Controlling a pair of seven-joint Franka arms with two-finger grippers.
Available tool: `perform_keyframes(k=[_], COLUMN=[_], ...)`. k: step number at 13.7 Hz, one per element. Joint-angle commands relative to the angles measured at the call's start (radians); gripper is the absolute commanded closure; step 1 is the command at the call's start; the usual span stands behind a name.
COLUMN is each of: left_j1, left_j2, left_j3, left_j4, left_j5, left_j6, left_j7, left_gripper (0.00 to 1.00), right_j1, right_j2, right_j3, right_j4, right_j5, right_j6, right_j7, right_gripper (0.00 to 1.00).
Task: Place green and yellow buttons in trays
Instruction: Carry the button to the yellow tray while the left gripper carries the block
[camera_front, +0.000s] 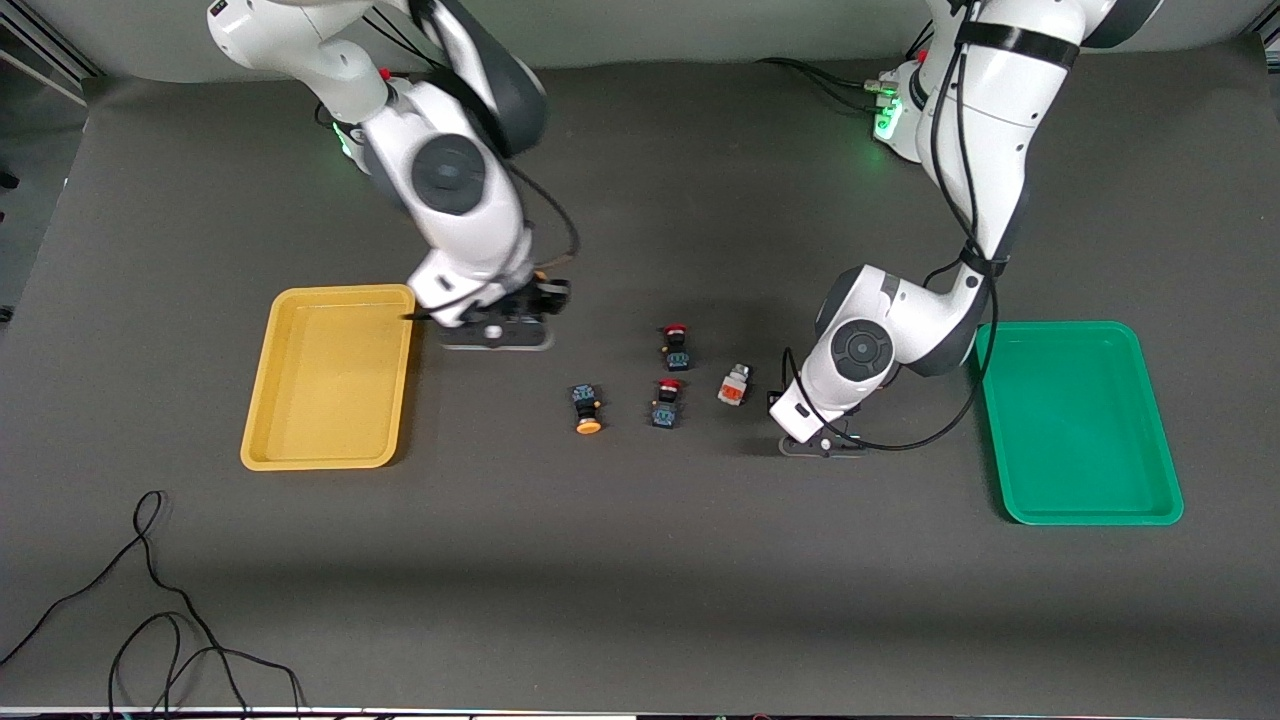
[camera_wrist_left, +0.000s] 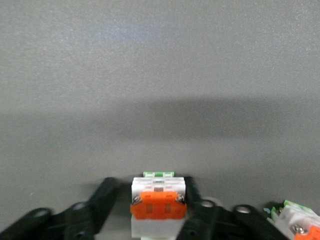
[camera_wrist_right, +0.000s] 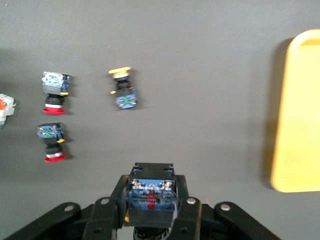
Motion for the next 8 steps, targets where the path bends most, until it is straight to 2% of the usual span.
perform_keyframes(k=[1,5,7,8], left_j1=[-0.015,0.009,0.035,0.058], left_j2=[-0.024,-0.144,-0.198,-0.207], left_j3=[0.015,0.015,0.015,0.013], left_j4=[-0.004,0.068,0.173,0.250], left_j5=[0.023,0.023,0.022,0.023], left_j6=[-0.055,-0.307,-0.531,-0.640], left_j7=[-0.059,-0.059,-0.045,-0.042], left_gripper=[1.00,1.00,1.00,1.00], right_j1=[-0.064,-0.060,-0.060,-0.063], right_j2=[-0.091,-0.170,-0.171,-0.168], right_j3=[-0.113,-0.475,-0.595,-0.626], right_j4=[-0.092,-0.206,-0.289,-0.354], right_j5=[0.000,0.000,0.002,0.002], right_j6=[-0.011,0.027,0.125,0.210], right_j7=[-0.264,-0.761,-0.912,-0.963], right_gripper=[0.80,0.80,0.80,0.80])
